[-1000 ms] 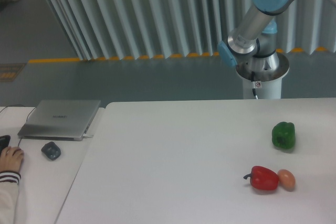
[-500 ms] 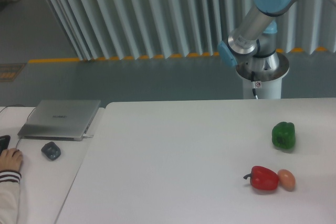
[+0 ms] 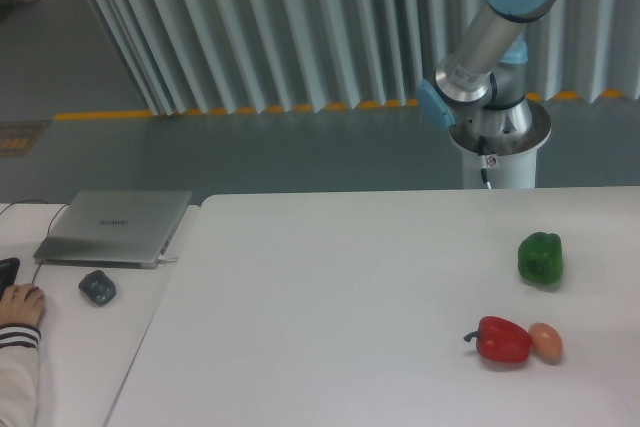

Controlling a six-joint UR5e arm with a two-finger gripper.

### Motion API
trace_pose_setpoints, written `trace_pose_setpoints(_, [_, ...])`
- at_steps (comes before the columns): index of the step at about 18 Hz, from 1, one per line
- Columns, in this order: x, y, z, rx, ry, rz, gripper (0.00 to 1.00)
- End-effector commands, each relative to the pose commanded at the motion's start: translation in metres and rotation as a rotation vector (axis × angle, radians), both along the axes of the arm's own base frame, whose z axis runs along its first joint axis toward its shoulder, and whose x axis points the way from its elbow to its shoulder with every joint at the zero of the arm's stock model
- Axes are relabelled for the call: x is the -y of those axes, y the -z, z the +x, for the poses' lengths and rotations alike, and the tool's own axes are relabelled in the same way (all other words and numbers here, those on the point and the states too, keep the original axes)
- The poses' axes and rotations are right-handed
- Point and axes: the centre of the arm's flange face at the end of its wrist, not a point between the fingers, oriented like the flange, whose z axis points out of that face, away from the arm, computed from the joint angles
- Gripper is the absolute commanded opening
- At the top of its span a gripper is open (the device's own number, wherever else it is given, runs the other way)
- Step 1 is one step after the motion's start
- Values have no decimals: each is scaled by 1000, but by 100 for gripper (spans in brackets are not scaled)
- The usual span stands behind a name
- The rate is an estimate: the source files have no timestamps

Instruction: Place the triangular bread on the table

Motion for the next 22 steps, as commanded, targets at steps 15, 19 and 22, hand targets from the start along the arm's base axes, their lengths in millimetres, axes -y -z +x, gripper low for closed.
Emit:
trace_pose_setpoints(15, [-55,-72,132,148,313,-48,23])
trace_pose_setpoints(19, [-130,-69,221,195,294,-71,23])
trace_pose_setpoints(22, [-151,-64,247,208,290,-78,23])
